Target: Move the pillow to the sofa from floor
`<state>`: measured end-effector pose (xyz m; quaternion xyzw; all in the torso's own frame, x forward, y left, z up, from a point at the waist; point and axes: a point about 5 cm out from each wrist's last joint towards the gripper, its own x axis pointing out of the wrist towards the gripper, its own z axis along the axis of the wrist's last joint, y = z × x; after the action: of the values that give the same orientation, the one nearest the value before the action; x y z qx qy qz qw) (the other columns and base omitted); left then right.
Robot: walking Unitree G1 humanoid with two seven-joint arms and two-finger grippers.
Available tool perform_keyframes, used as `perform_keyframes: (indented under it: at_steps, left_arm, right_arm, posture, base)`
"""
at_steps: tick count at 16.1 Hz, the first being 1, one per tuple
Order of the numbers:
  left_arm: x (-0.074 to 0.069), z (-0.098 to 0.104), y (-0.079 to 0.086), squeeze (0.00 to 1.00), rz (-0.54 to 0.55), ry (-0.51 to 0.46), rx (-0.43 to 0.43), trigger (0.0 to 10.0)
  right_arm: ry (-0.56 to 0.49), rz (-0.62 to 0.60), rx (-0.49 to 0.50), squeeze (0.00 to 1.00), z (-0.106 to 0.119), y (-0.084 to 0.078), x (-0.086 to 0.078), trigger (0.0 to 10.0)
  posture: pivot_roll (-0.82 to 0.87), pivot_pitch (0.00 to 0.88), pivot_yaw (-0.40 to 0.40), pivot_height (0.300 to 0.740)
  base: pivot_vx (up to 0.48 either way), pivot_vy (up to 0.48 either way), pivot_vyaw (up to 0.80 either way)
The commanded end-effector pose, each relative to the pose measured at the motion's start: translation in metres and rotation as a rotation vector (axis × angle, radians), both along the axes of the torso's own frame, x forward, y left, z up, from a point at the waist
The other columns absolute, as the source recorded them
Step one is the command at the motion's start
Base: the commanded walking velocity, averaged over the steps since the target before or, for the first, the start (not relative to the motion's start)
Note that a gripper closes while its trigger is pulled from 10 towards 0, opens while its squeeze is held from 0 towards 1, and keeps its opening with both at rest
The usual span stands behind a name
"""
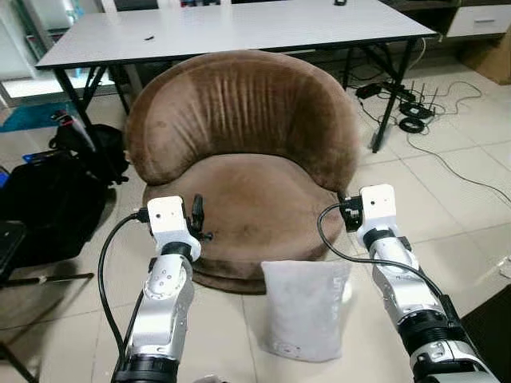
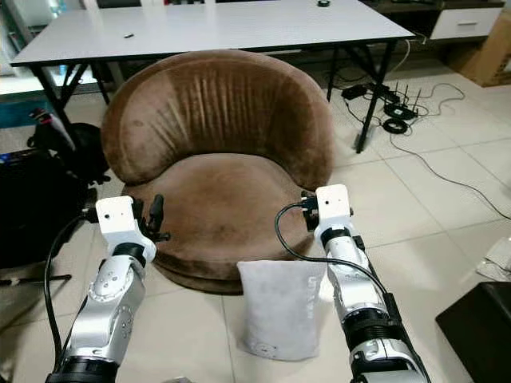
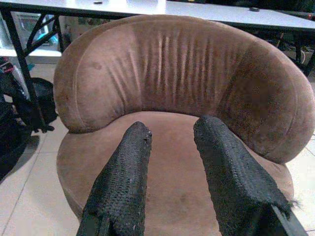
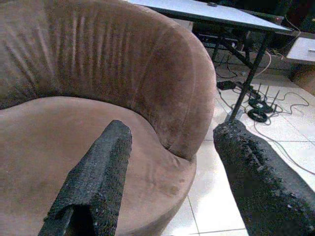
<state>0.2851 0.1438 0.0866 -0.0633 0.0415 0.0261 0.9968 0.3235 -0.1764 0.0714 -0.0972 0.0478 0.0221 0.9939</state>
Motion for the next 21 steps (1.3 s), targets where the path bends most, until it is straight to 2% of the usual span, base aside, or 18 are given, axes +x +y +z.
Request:
perform_keyframes:
  at_steps: [1,6,7,10,16,17,18,21]
  left_arm:
    - [-0.0009,0.0014,0.0008,0.00,0.004,-0.004,0.006,10.0]
    - [-0.0007,0.0016,0.0007,0.00,0.008,-0.007,-0.006,10.0]
    - [-0.0002,0.0028,0.0010,0.00,0.003,-0.013,0.031,10.0]
    - [0.0001,0.0032,0.0008,0.00,-0.006,-0.012,0.063,10.0]
    - [-0.0001,0.0026,0.0005,0.00,0.001,-0.013,0.051,10.0]
    - [-0.0001,0.0021,0.0012,0.00,0.015,-0.013,0.011,10.0]
    - [0.0000,0.0017,0.0023,0.00,0.023,-0.010,-0.011,10.0]
    - [-0.0002,0.0015,0.0026,0.00,0.022,-0.008,0.009,10.0]
  right_arm:
    - [-0.012,-0.002,0.003,0.00,0.0034,-0.0007,0.0015,10.0]
    - [-0.011,-0.003,0.003,0.00,0.0032,-0.0007,0.0013,10.0]
    - [-0.011,-0.004,0.005,0.00,0.0034,-0.0003,0.0016,10.0]
    - [-0.010,-0.003,0.002,0.00,0.0031,-0.0002,0.0015,10.0]
    - [-0.008,-0.002,-0.001,0.00,0.0024,-0.0006,0.0011,10.0]
    - [-0.008,-0.003,-0.001,0.00,0.0025,-0.0007,0.0012,10.0]
    - [-0.008,-0.003,-0.001,0.00,0.0025,-0.0008,0.0011,10.0]
    - [-0.005,0.000,-0.002,0.00,0.0022,-0.0006,0.0015,10.0]
  posture:
    - [-0.10,0.000,0.039,0.740]
    - [-0.10,0.000,0.039,0.740]
    - [-0.10,0.000,0.042,0.740]
    - [-0.10,0.000,0.042,0.740]
    - [-0.10,0.000,0.040,0.740]
    - [-0.10,0.000,0.040,0.740]
    - [-0.10,0.000,0.039,0.740]
    - [-0.10,0.000,0.039,0.740]
  base:
    - [0.000,0.000,0.00]
    - [0.000,0.000,0.00]
    - [0.000,0.000,0.00]
    - [0.000,-0.480,0.00]
    - [0.000,-0.480,0.00]
    - [0.000,-0.368,0.00]
    - [0.000,0.000,0.00]
    - [0.000,0.000,0.00]
